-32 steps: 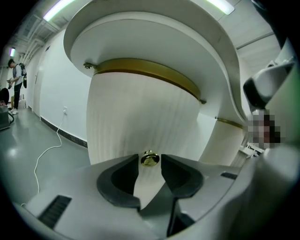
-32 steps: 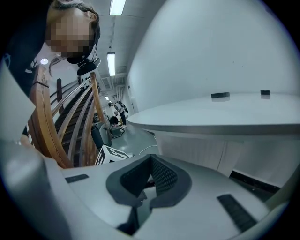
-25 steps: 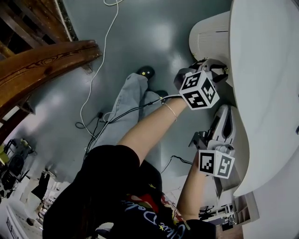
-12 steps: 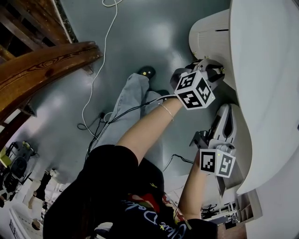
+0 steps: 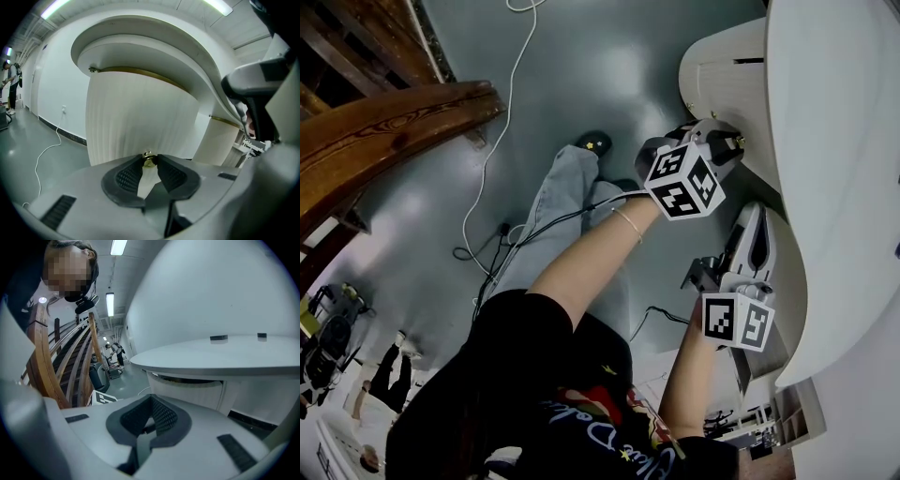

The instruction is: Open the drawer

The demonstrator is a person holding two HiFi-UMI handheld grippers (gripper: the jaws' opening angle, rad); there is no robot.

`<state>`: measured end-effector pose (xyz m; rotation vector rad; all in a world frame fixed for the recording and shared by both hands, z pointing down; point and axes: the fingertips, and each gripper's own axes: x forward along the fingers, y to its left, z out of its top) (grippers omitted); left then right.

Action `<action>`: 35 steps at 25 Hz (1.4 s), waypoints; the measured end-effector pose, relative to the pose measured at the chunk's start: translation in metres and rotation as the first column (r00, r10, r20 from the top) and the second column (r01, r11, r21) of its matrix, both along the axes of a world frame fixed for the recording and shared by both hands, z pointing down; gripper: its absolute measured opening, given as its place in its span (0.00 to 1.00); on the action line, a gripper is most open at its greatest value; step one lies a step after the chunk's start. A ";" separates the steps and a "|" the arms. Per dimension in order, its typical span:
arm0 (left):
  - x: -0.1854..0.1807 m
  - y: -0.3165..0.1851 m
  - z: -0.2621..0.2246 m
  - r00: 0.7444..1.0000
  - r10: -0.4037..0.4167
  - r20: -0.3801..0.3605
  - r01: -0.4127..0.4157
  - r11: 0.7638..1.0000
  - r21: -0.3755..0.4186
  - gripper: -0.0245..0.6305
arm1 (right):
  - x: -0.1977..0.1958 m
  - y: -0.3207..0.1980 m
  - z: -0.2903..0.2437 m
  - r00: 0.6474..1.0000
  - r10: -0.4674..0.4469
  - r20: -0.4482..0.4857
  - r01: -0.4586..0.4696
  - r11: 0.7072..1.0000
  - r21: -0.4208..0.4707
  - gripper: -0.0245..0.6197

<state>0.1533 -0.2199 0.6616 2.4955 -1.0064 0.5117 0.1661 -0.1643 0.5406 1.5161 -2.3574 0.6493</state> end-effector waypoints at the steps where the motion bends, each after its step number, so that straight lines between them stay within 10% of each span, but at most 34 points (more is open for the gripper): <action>1: -0.001 0.002 0.000 1.000 -0.006 -0.001 0.006 1.000 -0.001 0.19 | 0.001 0.001 -0.001 1.000 0.001 -0.001 -0.001 1.000 0.003 0.03; 35: -0.043 0.078 0.000 0.994 0.106 0.036 -0.102 0.990 -0.096 0.19 | 0.020 0.079 -0.027 0.958 0.287 0.009 -0.287 0.958 0.016 0.03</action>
